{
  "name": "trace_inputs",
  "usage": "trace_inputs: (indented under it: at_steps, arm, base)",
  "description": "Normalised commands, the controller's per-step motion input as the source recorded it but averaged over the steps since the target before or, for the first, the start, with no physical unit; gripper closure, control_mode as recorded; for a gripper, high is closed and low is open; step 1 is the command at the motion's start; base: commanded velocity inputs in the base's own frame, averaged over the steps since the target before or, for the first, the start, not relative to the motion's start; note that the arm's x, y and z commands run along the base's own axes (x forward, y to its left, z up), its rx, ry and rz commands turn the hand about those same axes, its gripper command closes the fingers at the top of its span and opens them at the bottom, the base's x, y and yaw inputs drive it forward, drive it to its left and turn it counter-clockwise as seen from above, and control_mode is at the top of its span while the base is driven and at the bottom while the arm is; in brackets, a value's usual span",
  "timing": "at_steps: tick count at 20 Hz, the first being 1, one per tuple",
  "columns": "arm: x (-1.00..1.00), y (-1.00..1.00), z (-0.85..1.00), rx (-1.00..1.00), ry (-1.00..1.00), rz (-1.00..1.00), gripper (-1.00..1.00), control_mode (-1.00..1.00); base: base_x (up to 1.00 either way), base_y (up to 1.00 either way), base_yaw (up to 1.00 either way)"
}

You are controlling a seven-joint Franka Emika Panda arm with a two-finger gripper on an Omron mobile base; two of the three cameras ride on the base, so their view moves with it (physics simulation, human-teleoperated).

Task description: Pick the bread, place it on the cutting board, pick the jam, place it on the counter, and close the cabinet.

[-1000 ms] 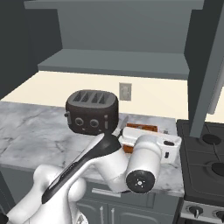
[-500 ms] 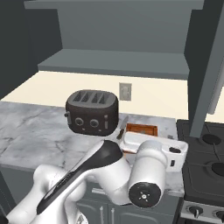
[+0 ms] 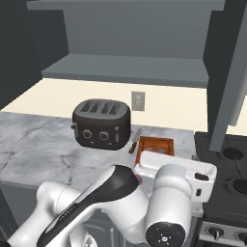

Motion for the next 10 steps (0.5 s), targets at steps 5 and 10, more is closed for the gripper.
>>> trace_inputs:
  at_steps: [5, 10]
  arm:
    - [-0.28, -0.23, 0.14, 0.00, -0.04, 0.00, -1.00, -1.00]
    - [-0.18, -0.30, 0.15, 0.00, -0.02, 0.00, -1.00, -1.00]
  base:
    - [0.00, 0.00, 0.00]
    - [0.00, 0.00, 0.00]
